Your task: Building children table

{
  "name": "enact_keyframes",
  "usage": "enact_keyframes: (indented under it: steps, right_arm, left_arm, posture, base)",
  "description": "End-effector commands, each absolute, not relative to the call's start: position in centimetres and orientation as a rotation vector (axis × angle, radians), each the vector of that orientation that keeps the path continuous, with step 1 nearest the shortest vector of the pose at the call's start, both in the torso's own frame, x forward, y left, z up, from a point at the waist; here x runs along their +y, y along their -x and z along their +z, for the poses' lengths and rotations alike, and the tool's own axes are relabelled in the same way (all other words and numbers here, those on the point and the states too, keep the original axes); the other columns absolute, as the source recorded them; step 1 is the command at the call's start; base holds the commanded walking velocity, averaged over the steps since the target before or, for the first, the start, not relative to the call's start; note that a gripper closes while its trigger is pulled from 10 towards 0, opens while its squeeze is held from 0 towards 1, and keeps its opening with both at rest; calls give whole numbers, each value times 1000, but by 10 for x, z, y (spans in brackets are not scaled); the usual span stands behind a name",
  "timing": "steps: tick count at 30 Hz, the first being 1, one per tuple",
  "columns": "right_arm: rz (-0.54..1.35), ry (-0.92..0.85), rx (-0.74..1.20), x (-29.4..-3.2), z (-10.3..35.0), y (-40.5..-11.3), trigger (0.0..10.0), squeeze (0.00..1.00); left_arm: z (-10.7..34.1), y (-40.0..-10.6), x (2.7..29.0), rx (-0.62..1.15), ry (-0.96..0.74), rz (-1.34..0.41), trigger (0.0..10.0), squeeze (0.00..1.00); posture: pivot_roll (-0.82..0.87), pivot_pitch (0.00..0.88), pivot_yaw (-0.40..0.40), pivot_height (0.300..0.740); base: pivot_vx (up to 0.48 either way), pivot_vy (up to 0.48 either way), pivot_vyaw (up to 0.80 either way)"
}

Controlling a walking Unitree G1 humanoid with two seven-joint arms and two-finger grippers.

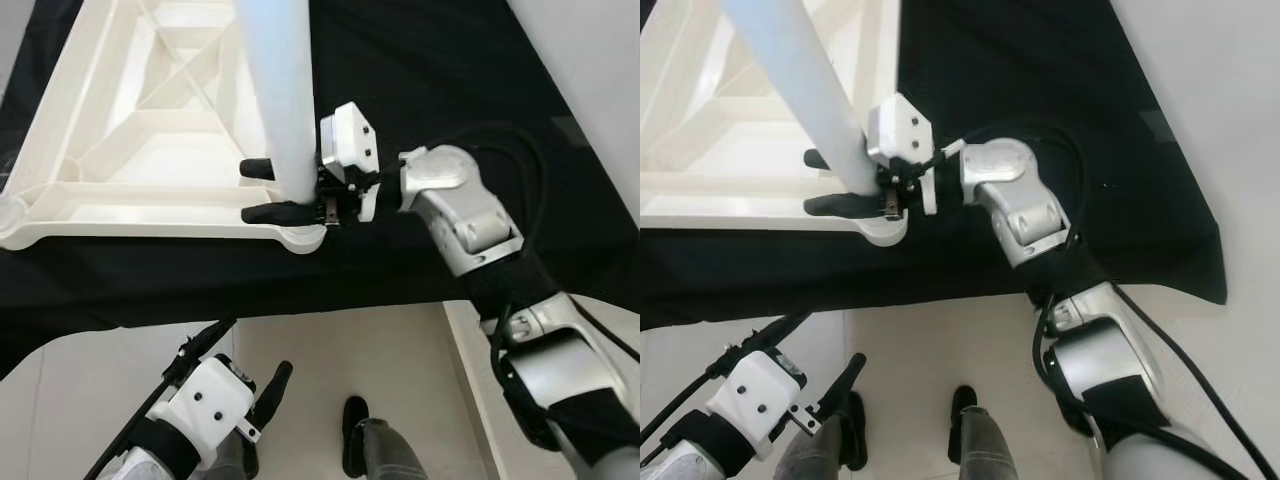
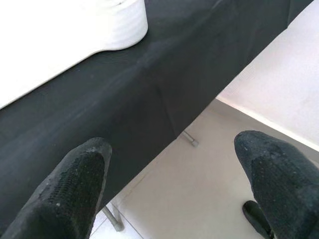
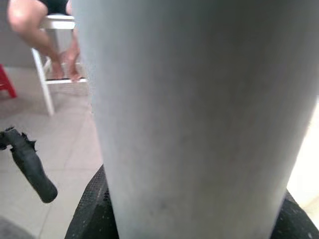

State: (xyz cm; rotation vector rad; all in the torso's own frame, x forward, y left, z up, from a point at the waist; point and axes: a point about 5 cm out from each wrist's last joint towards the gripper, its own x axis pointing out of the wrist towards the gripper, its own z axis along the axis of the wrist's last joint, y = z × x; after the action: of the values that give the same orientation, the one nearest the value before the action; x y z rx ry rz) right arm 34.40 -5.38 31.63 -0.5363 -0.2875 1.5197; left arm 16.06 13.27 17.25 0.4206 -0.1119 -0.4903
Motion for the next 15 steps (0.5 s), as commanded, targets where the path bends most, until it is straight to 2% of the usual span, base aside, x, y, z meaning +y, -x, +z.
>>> enact_keyframes:
  steps: [1, 10, 15]
  right_arm:
    - [1468, 460, 79, -73, 257, -363, 10000, 0]
    - [1479, 272, 77, -58, 261, -369, 10000, 0]
    - [1385, 251, 102, -56, 250, -376, 10000, 0]
  left_arm:
    - [166, -158, 132, -73, -409, -510, 10000, 0]
    - [166, -156, 132, -73, -408, -506, 10000, 0]
    - [167, -156, 132, -72, -408, -507, 10000, 0]
  posture:
    - [91, 449, -65, 740]
    - [98, 457, -68, 740]
    - [99, 460, -67, 740]
  base:
    - [0, 0, 0]
    - [0, 0, 0]
    - [0, 0, 0]
